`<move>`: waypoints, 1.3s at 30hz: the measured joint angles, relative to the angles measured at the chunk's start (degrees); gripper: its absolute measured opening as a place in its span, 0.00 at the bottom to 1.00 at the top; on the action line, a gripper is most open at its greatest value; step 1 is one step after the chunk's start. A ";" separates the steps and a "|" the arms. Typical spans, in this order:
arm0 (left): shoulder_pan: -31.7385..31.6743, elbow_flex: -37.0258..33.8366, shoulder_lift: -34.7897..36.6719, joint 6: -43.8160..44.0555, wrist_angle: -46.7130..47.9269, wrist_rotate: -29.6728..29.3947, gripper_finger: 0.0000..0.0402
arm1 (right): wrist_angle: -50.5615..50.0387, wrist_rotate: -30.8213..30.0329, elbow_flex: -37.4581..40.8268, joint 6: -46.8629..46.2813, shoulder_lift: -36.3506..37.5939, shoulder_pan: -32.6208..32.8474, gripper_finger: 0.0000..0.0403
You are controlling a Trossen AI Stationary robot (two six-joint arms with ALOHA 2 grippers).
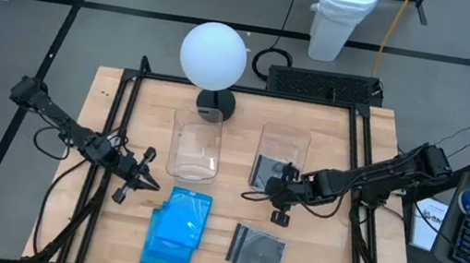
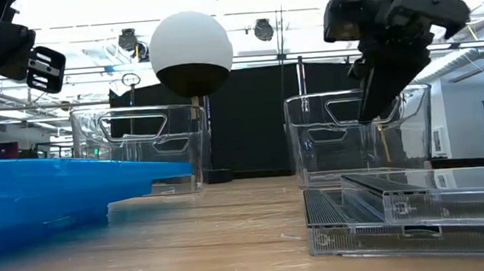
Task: Pick & place jewel cases by type
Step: Adjust the right transparent bin, then put the blue CD case into the left transparent bin
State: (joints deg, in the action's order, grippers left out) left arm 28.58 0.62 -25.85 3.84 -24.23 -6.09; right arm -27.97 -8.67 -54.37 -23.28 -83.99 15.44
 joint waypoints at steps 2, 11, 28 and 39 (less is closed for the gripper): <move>0.00 0.00 0.00 0.10 0.01 0.00 0.08 | 1.15 -0.56 0.00 0.35 0.05 0.00 0.25; 0.00 0.01 0.00 1.41 0.00 -0.02 0.08 | 5.73 -3.53 -0.02 2.17 4.89 -0.10 0.40; 0.00 0.02 0.00 0.98 0.09 -0.04 0.08 | 36.12 -3.38 -11.33 31.21 -5.32 11.24 0.30; 0.02 0.02 0.00 2.34 0.13 0.02 0.08 | 32.41 -10.46 -24.26 40.63 -28.07 10.57 0.23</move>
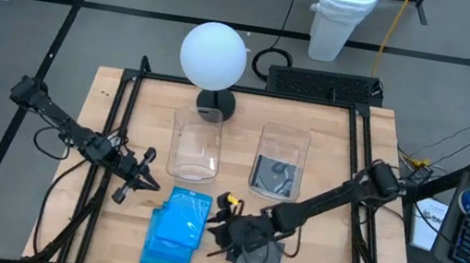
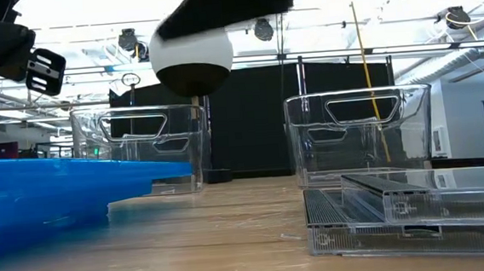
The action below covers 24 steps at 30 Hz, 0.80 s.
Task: Pick & place jewel cases by type
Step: Put the blue CD case into the left transparent bin
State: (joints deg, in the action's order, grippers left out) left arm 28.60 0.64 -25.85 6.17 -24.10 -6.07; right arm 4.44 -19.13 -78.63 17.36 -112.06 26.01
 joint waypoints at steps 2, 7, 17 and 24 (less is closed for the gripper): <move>0.03 0.00 0.00 0.00 0.44 0.00 0.08 | 2.13 -2.44 -0.15 1.73 -1.89 0.46 0.23; 0.00 0.00 -0.02 0.00 1.59 0.00 0.08 | 1.88 -3.57 -0.18 5.85 -4.87 2.24 0.28; -0.02 0.00 -0.02 -0.03 1.84 -0.02 0.08 | 7.98 -9.44 -0.70 12.50 -9.85 5.59 0.53; -0.02 0.00 -0.02 0.00 1.96 -0.02 0.08 | 8.16 -11.17 -6.15 16.82 -15.42 6.51 0.65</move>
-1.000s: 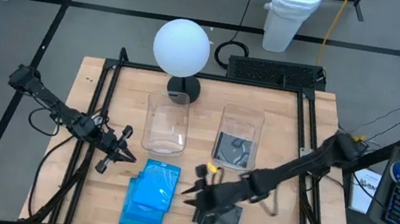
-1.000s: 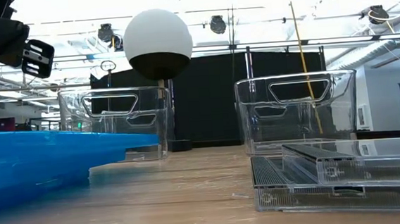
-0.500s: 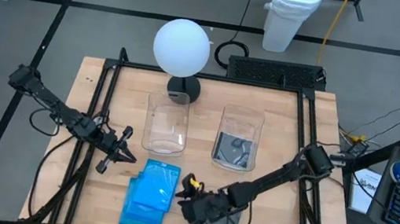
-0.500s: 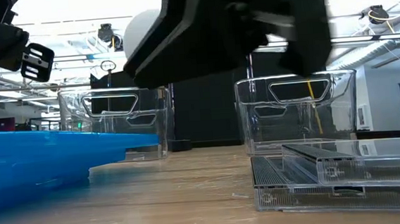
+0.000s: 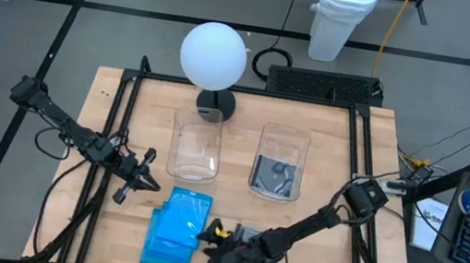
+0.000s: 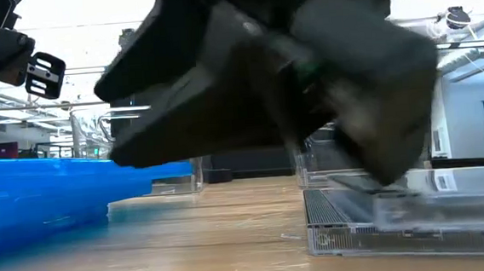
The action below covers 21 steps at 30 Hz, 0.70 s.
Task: Pick & place jewel cases by type
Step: Put the blue CD case into the left transparent bin
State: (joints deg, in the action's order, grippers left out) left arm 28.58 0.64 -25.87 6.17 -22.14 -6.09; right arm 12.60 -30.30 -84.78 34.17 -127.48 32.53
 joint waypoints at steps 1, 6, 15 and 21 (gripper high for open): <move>0.00 0.00 0.00 0.00 0.14 0.00 0.08 | 0.09 -0.07 -0.78 0.92 -0.77 0.01 0.65; 0.00 0.00 0.01 0.02 0.13 0.04 0.08 | -1.32 -1.24 -2.95 2.91 -3.33 0.06 0.65; 0.00 0.00 0.00 0.13 0.10 0.07 0.08 | -4.31 -10.46 -2.88 -1.27 -0.91 0.16 0.63; 0.00 0.00 0.00 0.13 -0.10 0.07 0.08 | -4.34 -5.39 -2.92 -4.61 0.57 0.12 0.63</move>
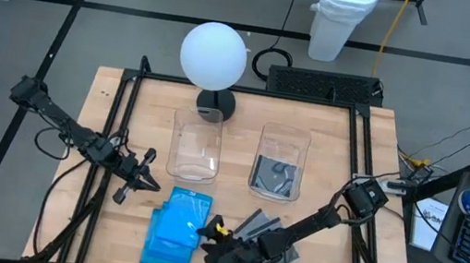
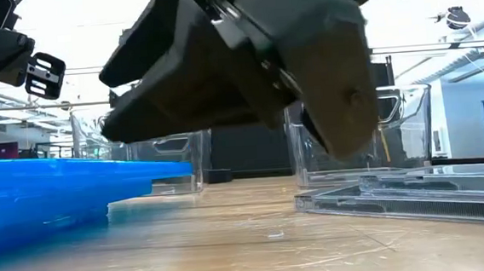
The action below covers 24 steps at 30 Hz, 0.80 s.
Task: Pick & place jewel cases by type
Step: Put the blue CD case into the left transparent bin
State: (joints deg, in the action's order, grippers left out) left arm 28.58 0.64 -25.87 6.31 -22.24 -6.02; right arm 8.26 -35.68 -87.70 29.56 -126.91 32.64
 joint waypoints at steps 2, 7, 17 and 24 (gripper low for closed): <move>0.00 0.00 0.00 0.00 0.02 0.00 0.08 | -1.39 0.83 0.00 0.09 -0.04 0.00 0.63; 0.00 0.00 0.00 -0.02 0.07 0.00 0.08 | -3.02 4.22 0.00 -0.30 -0.84 0.02 0.63; 0.00 0.00 0.00 -0.34 0.15 -0.02 0.08 | 5.28 3.02 0.00 7.60 -4.14 0.10 0.63; 0.01 0.00 0.00 -0.19 0.20 -0.04 0.08 | 7.94 2.78 -0.15 8.91 -5.14 0.11 0.63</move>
State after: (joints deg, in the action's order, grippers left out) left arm 28.59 0.64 -25.87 6.12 -22.04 -6.07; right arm 16.20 -32.90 -87.85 38.48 -132.05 32.75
